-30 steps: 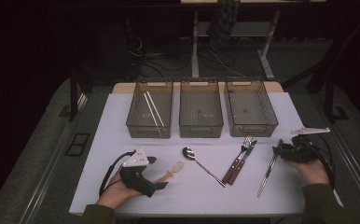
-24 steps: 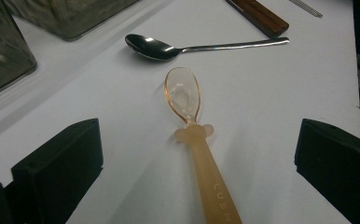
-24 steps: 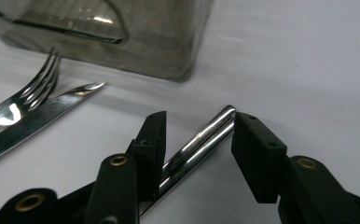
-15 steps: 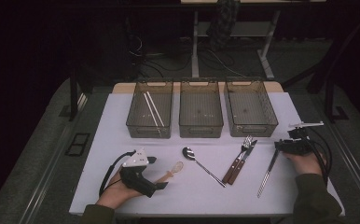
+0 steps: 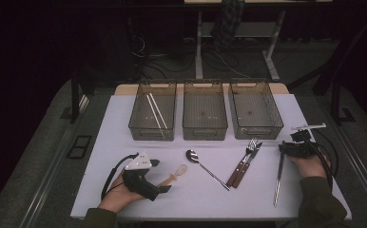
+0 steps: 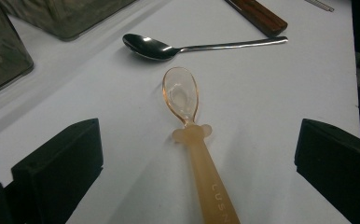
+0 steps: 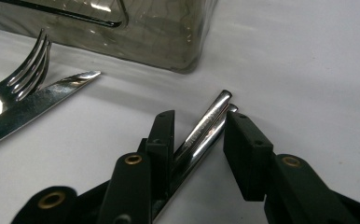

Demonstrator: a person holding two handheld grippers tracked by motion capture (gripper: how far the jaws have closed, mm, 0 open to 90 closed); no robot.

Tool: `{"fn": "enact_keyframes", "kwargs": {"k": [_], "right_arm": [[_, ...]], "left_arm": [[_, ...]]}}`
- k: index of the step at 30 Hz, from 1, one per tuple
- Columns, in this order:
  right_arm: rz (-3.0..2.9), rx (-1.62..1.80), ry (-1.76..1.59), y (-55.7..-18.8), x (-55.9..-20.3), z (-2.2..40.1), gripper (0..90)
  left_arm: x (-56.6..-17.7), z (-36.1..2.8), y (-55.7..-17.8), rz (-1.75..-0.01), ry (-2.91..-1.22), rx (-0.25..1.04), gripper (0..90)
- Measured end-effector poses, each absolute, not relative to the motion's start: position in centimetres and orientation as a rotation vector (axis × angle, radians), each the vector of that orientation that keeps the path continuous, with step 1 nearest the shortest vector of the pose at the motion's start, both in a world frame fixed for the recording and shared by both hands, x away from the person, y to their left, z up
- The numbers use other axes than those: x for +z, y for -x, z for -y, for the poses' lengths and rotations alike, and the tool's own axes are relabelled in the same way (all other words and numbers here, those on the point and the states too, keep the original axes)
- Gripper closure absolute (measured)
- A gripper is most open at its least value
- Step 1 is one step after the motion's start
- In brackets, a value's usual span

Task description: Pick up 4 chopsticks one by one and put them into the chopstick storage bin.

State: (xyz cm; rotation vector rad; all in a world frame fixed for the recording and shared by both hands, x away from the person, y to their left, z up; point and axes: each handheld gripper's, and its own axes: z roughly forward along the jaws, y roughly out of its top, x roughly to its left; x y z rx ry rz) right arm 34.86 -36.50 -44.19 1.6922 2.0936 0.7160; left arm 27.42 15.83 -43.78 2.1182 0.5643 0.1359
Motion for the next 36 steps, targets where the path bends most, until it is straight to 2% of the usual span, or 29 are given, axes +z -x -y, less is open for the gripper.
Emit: {"fn": "enact_keyframes", "kwargs": {"k": [12, 36], "right_arm": [[-2.150, 0.760, -1.647, -34.9, -44.2, 36.1, 72.6], [-2.357, 0.859, -1.411, -34.8, -44.3, 34.0, 74.5]], "left_arm": [[-43.8, -15.8, -27.4, -0.564, -2.119, 0.136, 0.0], [-43.7, -15.9, -27.4, -0.564, -2.116, 0.135, 0.0]]}}
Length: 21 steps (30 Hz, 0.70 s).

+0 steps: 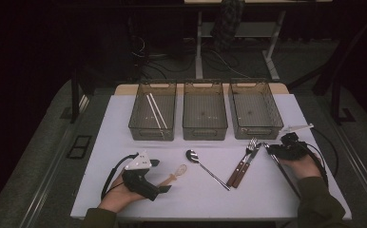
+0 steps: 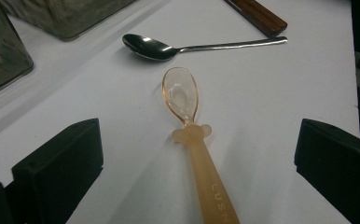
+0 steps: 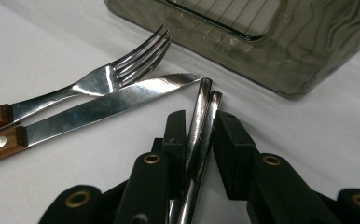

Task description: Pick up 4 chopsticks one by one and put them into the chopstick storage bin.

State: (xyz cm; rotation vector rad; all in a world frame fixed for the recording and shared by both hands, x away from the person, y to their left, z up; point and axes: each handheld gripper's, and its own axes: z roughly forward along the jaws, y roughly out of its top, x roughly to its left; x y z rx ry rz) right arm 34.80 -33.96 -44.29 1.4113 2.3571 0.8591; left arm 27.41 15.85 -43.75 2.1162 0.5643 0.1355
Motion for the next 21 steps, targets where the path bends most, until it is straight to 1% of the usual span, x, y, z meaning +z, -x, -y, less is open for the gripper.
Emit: {"fn": "enact_keyframes", "kwargs": {"k": [3, 6, 10, 16, 21], "right_arm": [[-2.358, 0.858, -1.396, -34.8, -44.3, 33.9, 73.7], [-2.355, 0.849, -1.386, -34.5, -44.3, 33.9, 65.4], [-2.341, 0.884, -1.395, -33.2, -43.5, 34.2, 61.4], [-2.387, 0.846, -1.380, -29.7, -43.0, 34.3, 61.1], [-2.420, 0.808, -1.368, -26.9, -43.2, 34.9, 64.4]], "left_arm": [[-43.8, -15.9, -27.4, -0.566, -2.117, 0.135, 0.0], [-43.7, -15.9, -27.4, -0.567, -2.113, 0.137, 0.0], [-43.7, -15.9, -27.4, -0.568, -2.112, 0.135, 0.0], [-43.7, -15.9, -27.3, -0.566, -2.112, 0.138, 0.0], [-43.7, -15.9, -27.4, -0.561, -2.118, 0.142, 0.0]]}}
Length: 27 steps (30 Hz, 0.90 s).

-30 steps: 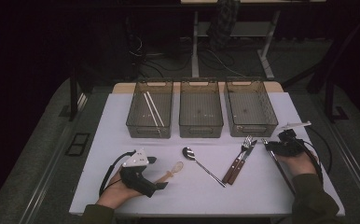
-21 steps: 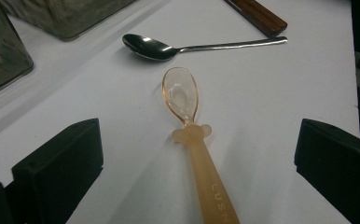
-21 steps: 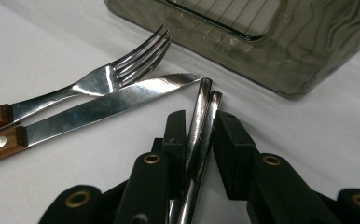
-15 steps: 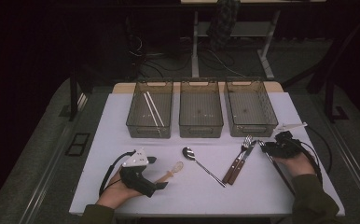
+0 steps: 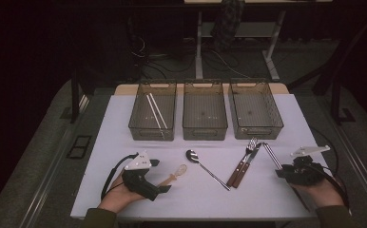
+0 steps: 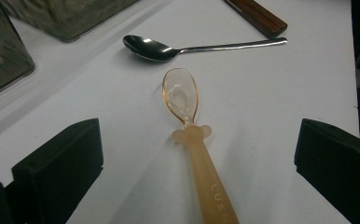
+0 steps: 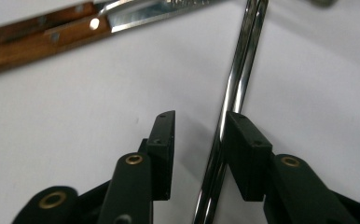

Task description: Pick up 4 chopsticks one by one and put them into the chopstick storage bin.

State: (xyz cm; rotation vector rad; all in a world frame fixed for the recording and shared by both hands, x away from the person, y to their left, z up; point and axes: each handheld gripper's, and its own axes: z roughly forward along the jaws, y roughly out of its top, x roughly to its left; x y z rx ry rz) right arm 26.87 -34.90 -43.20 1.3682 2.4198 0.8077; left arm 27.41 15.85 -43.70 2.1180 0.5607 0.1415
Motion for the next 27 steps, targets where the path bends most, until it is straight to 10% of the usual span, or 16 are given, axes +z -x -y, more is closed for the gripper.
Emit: {"fn": "enact_keyframes", "kwargs": {"k": [27], "right_arm": [[-2.411, 0.697, -1.345, -26.4, -43.6, 37.2, 78.0]], "left_arm": [[-43.7, -15.8, -27.4, -0.565, -2.118, 0.138, 0.0]]}}
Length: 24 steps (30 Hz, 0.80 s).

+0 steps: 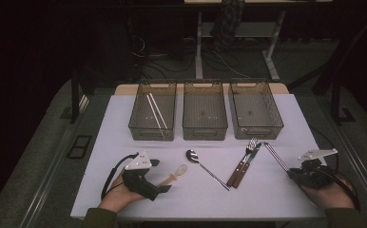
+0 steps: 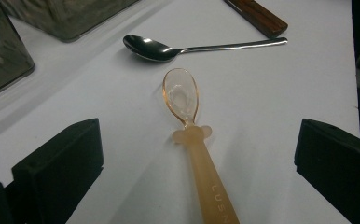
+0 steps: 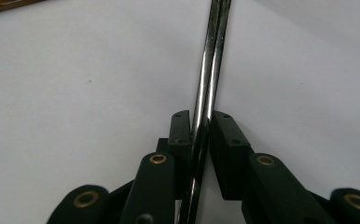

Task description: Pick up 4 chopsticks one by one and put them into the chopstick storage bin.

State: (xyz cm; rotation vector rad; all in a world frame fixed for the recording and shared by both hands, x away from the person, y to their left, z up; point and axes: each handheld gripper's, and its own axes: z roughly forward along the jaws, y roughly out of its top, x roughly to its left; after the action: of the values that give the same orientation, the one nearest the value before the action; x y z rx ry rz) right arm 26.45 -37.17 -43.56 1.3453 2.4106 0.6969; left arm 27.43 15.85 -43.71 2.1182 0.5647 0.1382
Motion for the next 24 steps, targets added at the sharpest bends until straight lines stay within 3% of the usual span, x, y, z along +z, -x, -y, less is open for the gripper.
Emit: {"fn": "enact_keyframes", "kwargs": {"k": [24], "right_arm": [[-2.384, 0.764, -1.386, -26.6, -43.5, 38.7, 82.3]], "left_arm": [[-43.7, -15.8, -27.4, -0.562, -2.117, 0.140, 0.0]]}}
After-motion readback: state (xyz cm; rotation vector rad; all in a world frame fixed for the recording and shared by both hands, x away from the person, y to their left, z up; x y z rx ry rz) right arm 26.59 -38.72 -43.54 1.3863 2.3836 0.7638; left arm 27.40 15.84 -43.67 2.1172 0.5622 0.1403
